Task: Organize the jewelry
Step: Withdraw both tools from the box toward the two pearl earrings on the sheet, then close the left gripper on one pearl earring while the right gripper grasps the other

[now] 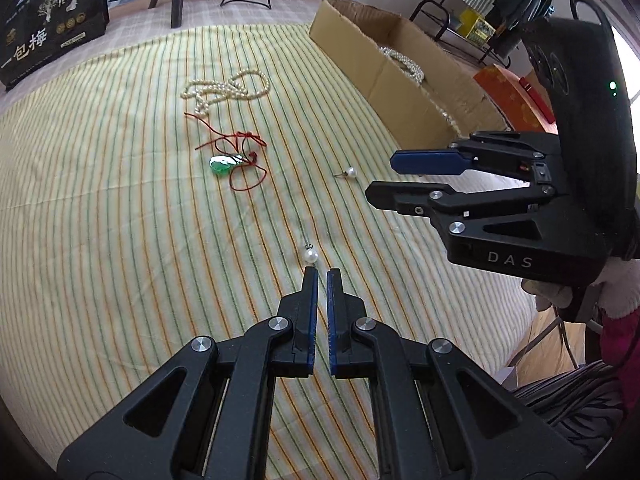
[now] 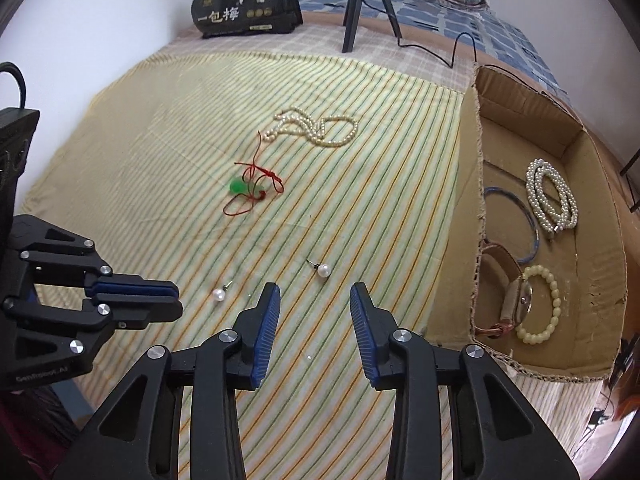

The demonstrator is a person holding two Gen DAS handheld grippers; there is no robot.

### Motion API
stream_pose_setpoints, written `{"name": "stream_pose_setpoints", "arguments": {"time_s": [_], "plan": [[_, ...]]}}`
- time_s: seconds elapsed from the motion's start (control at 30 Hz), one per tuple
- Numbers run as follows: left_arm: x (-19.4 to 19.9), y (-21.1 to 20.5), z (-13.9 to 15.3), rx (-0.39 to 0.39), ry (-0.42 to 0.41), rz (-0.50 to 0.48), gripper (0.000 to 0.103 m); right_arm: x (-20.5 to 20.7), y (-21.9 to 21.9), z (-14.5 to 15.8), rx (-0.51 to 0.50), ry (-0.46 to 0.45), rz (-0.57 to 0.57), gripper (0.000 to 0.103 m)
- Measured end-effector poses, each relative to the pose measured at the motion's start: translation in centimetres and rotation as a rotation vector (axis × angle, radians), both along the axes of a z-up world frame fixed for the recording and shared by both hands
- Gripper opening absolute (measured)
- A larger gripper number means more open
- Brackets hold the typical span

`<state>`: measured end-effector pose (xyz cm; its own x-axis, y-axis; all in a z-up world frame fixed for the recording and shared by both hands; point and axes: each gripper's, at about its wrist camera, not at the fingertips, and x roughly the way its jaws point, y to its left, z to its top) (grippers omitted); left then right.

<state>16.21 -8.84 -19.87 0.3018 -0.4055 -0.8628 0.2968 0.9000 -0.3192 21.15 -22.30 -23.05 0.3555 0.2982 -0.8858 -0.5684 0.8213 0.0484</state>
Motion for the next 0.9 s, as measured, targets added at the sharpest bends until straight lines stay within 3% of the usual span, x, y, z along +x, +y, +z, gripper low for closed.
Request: {"name": "stream_pose_setpoints", "arguments": {"time_s": [0.63,0.77,0.9], "plan": [[1.0,-1.8,-1.5,0.035,0.011,-0.005,0.002,1.2,0.9,-1.6,-0.016,0.013,0.020,0.034],[1.1,-1.9,-1.5,0.062,-0.007,0.007,0.025,1.4,0.9,-1.8,-0.017,0.016,0.017,0.034],[1.4,-2.0,-1.7,0.074,-0.009,0.012,0.028,1.5,1.0,-1.9,-0.019,0.015,0.020,0.034]]}}
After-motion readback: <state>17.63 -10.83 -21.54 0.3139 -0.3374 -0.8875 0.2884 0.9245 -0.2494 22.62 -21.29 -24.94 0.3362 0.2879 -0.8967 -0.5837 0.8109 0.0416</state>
